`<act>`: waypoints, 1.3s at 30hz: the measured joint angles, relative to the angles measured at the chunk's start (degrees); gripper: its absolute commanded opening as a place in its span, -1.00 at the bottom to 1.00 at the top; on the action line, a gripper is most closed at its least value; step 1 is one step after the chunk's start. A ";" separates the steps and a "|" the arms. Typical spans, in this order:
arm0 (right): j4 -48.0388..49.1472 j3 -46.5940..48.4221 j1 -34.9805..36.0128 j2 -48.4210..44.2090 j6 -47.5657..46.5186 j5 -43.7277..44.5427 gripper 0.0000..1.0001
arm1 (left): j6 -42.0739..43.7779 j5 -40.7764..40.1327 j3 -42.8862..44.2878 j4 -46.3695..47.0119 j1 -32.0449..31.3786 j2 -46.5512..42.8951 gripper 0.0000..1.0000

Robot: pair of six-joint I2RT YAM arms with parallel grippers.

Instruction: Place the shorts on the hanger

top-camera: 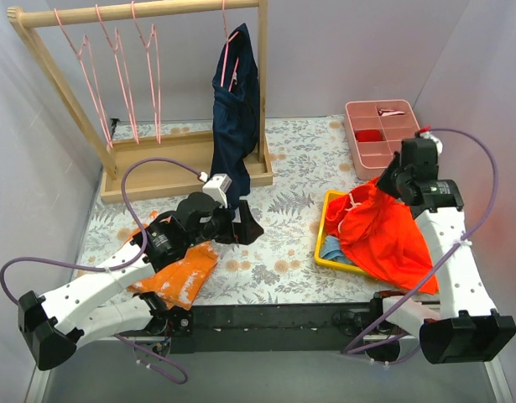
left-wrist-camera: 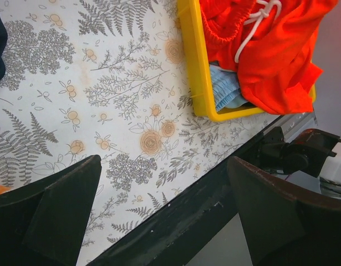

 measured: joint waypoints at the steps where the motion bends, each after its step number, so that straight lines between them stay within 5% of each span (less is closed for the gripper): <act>1: -0.13 2.82 0.00 -0.04 -0.20 -0.81 -0.97 | -0.04 -0.39 0.74 -0.48 0.00 0.00 0.96; 11: -0.68 30.01 1.29 4.04 -2.97 -16.72 -0.97 | -0.44 -5.20 8.87 -3.78 0.00 0.22 0.96; 19: -2.12 53.35 12.20 15.47 -4.15 -24.39 -0.97 | 0.33 -9.33 16.65 -5.09 0.00 2.47 0.96; 28: -0.52 53.37 19.45 15.50 -3.10 -27.26 -0.97 | -4.00 -10.03 22.64 -1.29 0.02 7.96 0.55; 34: -0.02 50.49 20.92 14.82 -2.60 -27.50 -0.97 | -10.14 -8.57 18.64 2.43 0.28 12.15 0.26; 39: 0.26 49.92 21.97 14.69 -2.56 -27.50 -0.97 | -13.90 -6.86 14.51 4.42 0.46 15.58 0.19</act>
